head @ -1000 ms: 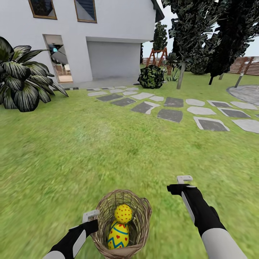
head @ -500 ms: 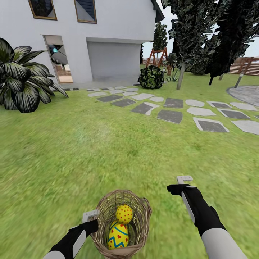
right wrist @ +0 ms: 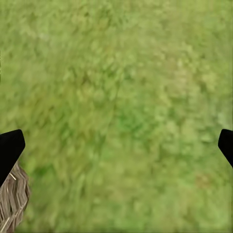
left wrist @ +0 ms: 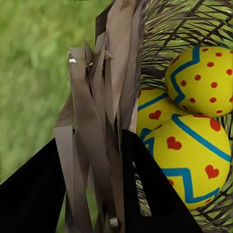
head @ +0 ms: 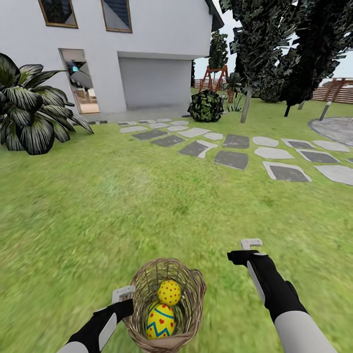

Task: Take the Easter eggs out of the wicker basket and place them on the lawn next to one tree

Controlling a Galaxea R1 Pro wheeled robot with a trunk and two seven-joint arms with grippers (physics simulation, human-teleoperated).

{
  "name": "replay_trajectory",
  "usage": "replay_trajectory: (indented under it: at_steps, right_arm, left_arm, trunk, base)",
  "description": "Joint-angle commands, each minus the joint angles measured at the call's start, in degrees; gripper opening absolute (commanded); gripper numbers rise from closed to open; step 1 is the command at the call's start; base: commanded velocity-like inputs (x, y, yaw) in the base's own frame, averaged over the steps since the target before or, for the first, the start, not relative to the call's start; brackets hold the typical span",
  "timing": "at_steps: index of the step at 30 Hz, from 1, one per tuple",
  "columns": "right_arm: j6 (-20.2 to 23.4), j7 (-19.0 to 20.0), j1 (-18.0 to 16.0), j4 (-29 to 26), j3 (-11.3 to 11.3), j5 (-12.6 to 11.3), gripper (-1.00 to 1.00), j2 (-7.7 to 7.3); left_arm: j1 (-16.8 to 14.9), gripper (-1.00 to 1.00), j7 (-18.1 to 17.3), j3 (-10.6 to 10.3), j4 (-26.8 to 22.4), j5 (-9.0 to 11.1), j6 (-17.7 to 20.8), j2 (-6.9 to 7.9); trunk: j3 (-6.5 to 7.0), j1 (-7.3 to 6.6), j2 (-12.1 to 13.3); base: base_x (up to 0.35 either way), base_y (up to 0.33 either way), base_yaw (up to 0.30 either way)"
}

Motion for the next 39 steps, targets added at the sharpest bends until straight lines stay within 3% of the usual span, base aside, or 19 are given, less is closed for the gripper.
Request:
replay_trajectory:
  at_steps: [1, 17, 25, 28, 31, 33, 35, 36, 38, 39]
  right_arm:
    - [0.31, 0.15, -0.02, -0.02, 0.01, 0.57, 1.0, 0.02]
    - [0.29, 0.4, -0.02, -1.05, 0.29, 0.49, 1.0, 0.28]
    - [0.2, 0.4, -0.02, -0.97, 0.38, 0.49, 1.0, 0.29]
    - [0.21, 0.4, -0.02, -0.9, 0.38, 0.49, 1.0, 1.08]
    - [0.29, 0.4, -0.02, -0.95, 0.46, 0.49, 1.0, 1.21]
    - [0.29, 0.41, -0.02, -0.84, 0.47, 0.61, 1.0, 1.17]
    - [0.28, 0.46, -0.01, -0.95, 0.62, 0.58, 1.0, 1.25]
    - [0.35, 0.39, -0.02, -0.96, 1.23, 0.58, 1.0, 1.5]
    - [0.53, -0.13, -0.02, -0.94, 2.11, 0.82, 1.0, 3.76]
    - [0.54, -0.23, -0.02, -0.95, 2.18, 0.99, 1.0, 4.15]
  left_arm:
    - [-0.01, -1.0, -0.05, 0.23, -0.15, 0.58, 0.37, -0.04]
    - [-0.01, -1.0, -0.05, 0.23, -0.15, 0.58, 0.45, 0.05]
    - [-0.01, -1.0, -0.05, 0.23, -0.15, 0.58, 0.45, -0.04]
    - [-0.01, -1.0, -0.07, 0.23, -0.22, 0.58, 0.45, 0.19]
    - [-0.01, -1.0, -1.16, 0.59, -0.24, 0.64, 0.45, 0.72]
    - [-0.01, -1.0, -3.29, 2.74, -0.27, 0.66, 0.45, 0.84]
    - [-0.01, -1.0, -4.07, 2.93, -0.55, 0.63, 0.52, 0.84]
    - [-0.01, -1.0, -4.15, 2.95, -0.64, 0.64, 0.53, 0.84]
    - [-0.01, -1.0, -4.18, 2.95, -0.68, 0.66, 0.54, 0.84]
    - [-0.01, -1.0, -4.18, 2.95, -0.68, 0.66, 0.54, 0.84]
  trunk:
    - [0.14, -0.23, 0.39]
    - [3.01, -3.74, 6.81]
    - [4.44, -5.5, 10.01]
    - [4.98, -6.16, 11.22]
    - [5.52, -6.82, 12.42]
    - [5.88, -7.26, 13.22]
    - [6.23, -7.7, 14.03]
    - [6.36, -7.92, 14.43]
    - [6.68, -8.36, 15.23]
    - [6.86, -8.58, 15.63]
  base:
    - [0.0, 0.0, 0.0]
    - [0.0, 0.0, 0.002]
    - [0.0, 0.0, 0.271]
    - [0.0, 0.0, 0.292]
    - [0.0, 0.0, 0.292]
    - [0.0, 0.0, 0.043]
    - [0.0, 0.0, 0.012]
    - [0.0, 0.0, 0.126]
    - [0.0, 0.0, 0.243]
    - [0.0, 0.0, 0.281]
